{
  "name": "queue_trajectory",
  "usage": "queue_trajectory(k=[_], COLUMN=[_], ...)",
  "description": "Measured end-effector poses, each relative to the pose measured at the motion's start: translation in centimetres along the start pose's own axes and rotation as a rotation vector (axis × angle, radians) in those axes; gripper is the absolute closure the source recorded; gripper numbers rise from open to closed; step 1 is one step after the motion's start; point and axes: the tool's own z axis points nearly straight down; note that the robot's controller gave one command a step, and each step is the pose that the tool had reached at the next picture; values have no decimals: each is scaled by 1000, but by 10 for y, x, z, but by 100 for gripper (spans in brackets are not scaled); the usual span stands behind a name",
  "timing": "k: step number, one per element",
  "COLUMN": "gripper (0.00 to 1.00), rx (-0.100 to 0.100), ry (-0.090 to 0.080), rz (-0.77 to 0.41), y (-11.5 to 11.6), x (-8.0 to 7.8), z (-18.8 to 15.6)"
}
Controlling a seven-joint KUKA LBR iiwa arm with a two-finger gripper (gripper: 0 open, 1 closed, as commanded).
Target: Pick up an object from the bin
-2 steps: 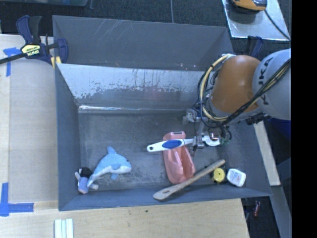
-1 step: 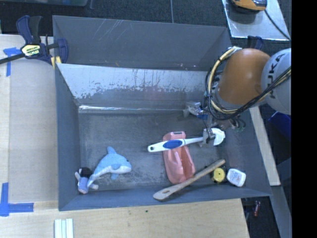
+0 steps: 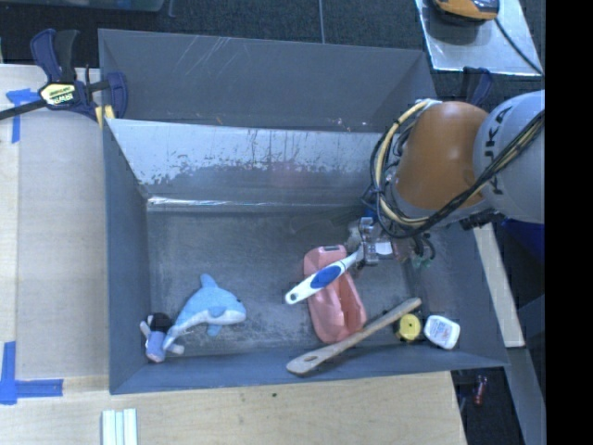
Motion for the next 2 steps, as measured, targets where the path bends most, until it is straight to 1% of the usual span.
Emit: queue_trajectory(k=[1, 2], gripper=[100, 100], rx=[0, 1], ry=[0, -4], rz=[0, 0], y=[0, 0], x=[0, -1], z=[0, -7])
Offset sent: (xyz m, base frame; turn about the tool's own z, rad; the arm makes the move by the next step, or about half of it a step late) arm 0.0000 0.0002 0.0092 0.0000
